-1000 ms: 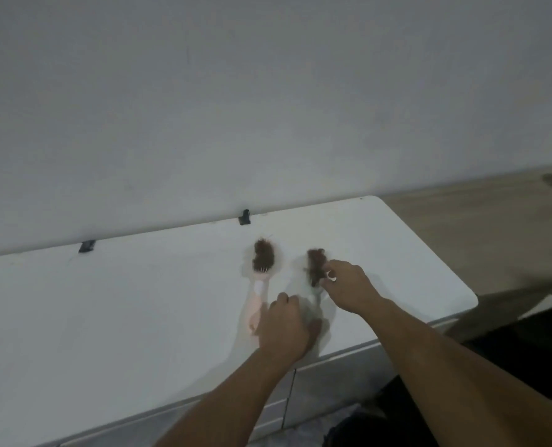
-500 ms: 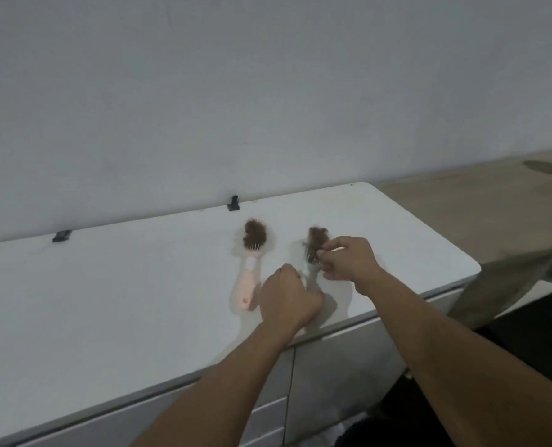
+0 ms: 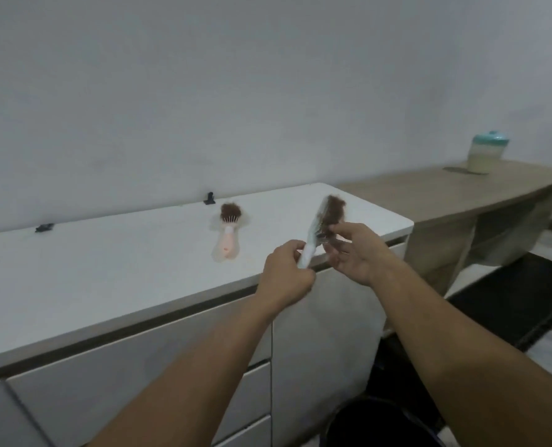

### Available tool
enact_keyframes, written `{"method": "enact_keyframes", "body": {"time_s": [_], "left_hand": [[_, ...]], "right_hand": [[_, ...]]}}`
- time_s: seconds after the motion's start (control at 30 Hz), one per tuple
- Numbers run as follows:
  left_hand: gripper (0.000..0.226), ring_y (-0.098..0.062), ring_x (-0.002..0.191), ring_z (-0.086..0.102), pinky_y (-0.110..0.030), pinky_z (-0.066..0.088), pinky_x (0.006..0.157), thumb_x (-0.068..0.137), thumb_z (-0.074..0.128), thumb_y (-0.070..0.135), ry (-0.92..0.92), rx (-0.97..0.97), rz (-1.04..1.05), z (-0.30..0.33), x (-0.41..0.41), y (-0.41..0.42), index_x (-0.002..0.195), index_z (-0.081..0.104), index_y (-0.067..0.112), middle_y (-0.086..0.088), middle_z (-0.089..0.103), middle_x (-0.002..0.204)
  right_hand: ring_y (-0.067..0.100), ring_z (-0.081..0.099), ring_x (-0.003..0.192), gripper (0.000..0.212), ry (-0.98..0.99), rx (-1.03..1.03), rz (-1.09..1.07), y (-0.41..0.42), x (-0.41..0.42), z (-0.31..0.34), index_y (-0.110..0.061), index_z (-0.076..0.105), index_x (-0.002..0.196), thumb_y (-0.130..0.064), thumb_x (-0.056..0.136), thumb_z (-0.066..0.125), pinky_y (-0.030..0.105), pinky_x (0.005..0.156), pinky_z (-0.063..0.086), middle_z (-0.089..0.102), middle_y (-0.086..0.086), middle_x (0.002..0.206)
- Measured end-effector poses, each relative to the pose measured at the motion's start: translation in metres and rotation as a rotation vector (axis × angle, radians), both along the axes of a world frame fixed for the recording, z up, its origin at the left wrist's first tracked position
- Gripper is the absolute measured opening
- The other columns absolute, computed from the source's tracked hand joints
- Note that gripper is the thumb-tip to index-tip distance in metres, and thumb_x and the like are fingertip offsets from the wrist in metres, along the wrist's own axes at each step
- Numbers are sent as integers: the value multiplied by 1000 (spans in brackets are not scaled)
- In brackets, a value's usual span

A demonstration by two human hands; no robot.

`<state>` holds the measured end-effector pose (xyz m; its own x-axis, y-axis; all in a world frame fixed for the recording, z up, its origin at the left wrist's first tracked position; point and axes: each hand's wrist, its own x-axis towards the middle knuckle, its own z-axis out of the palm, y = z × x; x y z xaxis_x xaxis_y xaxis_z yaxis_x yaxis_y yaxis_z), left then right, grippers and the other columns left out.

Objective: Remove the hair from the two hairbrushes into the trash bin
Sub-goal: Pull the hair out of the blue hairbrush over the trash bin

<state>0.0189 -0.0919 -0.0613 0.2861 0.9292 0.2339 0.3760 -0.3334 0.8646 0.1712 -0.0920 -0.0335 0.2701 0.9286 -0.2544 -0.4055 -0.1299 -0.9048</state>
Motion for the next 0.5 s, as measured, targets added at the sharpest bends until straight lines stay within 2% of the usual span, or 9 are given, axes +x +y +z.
{"method": "enact_keyframes", "body": {"time_s": [0.13,0.27,0.43,0.5], "left_hand": [[46,-28,61,65,-39,60,56,80,52,-9,-71,-116,-148,-7,0,-41,121,55,12,-9,59,95],[44,-24,61,63,-35,53,52,82,50,-8,-65,-173,-226,-27,0,-76,118,46,17,-17,61,100],[31,-22,60,57,-29,47,48,86,58,9,-74,-238,-251,-58,2,-107,113,46,19,-20,62,102],[18,-21,54,54,-27,45,45,93,56,22,-92,-283,-242,-74,4,-115,109,49,15,-16,64,90]], "right_hand": [[16,48,59,11,-9,-7,16,-48,3,-4,-6,61,88,-12,81,55,24,54,38,60,6,73],[19,50,67,24,8,-13,-19,-90,2,-21,-3,61,102,-11,80,55,28,59,45,62,9,81],[22,60,74,10,-59,-12,-83,-131,1,-47,-1,63,96,-4,87,59,30,61,55,66,12,84],[26,67,79,21,-114,6,-121,-144,3,-61,1,61,106,2,85,65,32,61,59,69,17,91]]}}
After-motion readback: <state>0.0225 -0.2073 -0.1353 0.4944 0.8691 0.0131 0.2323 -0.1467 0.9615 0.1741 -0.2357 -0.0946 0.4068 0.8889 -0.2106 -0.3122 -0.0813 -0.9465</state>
